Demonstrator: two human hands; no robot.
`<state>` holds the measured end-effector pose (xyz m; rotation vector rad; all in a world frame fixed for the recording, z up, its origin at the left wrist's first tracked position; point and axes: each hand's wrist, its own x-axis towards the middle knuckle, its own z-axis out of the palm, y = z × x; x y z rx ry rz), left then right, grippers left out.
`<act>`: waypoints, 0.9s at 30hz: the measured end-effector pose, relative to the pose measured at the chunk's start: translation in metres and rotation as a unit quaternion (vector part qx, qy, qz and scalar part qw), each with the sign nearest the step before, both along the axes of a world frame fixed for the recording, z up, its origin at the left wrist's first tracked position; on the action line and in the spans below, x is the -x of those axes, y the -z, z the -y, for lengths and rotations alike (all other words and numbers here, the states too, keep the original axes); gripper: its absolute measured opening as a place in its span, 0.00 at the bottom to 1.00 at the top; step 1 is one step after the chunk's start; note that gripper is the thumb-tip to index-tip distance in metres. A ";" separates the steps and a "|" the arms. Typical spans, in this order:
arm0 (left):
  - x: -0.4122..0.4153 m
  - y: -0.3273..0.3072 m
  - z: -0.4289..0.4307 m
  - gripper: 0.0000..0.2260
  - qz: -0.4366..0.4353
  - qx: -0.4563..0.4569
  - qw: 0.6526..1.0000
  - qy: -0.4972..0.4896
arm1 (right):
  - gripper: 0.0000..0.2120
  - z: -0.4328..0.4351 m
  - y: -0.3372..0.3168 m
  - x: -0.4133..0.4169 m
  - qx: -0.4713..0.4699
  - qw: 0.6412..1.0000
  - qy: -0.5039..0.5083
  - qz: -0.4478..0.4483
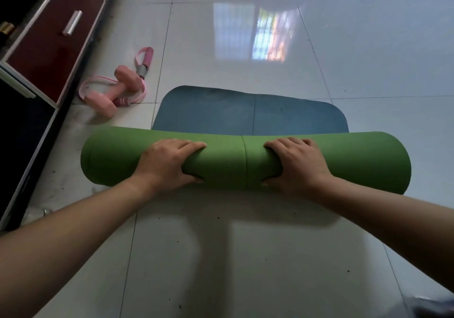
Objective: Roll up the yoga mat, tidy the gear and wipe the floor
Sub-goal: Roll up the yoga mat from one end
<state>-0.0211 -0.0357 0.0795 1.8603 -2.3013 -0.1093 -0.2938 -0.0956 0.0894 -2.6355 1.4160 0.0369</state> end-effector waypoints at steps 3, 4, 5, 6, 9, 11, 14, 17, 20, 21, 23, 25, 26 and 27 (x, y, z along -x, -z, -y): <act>0.002 -0.010 -0.025 0.35 -0.002 -0.045 0.999 -0.009 | 0.39 -0.021 -0.011 0.007 -0.042 0.999 -0.008 -0.020; 0.004 -0.013 -0.034 0.36 -0.005 -0.070 0.997 -0.012 | 0.40 -0.029 -0.014 0.011 -0.059 0.998 -0.014 -0.026; 0.006 -0.014 -0.043 0.36 -0.009 -0.095 0.995 -0.013 | 0.40 -0.036 -0.016 0.014 -0.076 0.996 -0.020 -0.031; 0.008 -0.015 -0.050 0.36 -0.013 -0.115 0.993 -0.011 | 0.40 -0.042 -0.017 0.017 -0.092 0.995 -0.024 -0.033; 0.011 -0.017 -0.051 0.38 -0.025 -0.147 0.989 -0.005 | 0.42 -0.044 -0.018 0.019 -0.115 0.992 -0.023 -0.042; 0.009 -0.014 -0.044 0.40 -0.053 -0.163 0.985 -0.001 | 0.45 -0.034 -0.018 0.016 -0.117 0.992 -0.018 -0.043; 0.008 -0.008 -0.037 0.39 -0.051 -0.175 0.983 0.011 | 0.48 -0.018 -0.018 0.012 -0.148 0.989 0.006 -0.025; 0.012 -0.003 -0.035 0.39 -0.008 -0.159 0.986 0.048 | 0.45 -0.009 -0.018 0.014 -0.147 0.988 0.035 0.008; 0.017 0.003 -0.033 0.44 0.025 -0.150 0.986 0.074 | 0.39 -0.011 -0.018 0.016 -0.122 0.991 0.050 0.032; 0.018 0.003 -0.031 0.46 0.043 -0.160 0.983 0.078 | 0.38 -0.013 -0.017 0.016 -0.118 0.992 0.040 0.026; 0.018 0.005 -0.024 0.51 0.079 -0.200 0.973 0.082 | 0.42 -0.019 -0.015 0.013 -0.125 0.992 -0.004 -0.019; 0.015 0.004 -0.015 0.53 0.095 -0.225 0.966 0.087 | 0.49 -0.023 -0.009 0.006 -0.131 0.988 -0.039 -0.073; 0.014 0.004 -0.010 0.54 0.094 -0.230 0.965 0.089 | 0.51 -0.022 -0.007 0.004 -0.130 0.987 -0.041 -0.090; 0.013 0.004 -0.005 0.54 0.090 -0.232 0.965 0.087 | 0.53 -0.021 -0.005 0.002 -0.125 0.986 -0.038 -0.099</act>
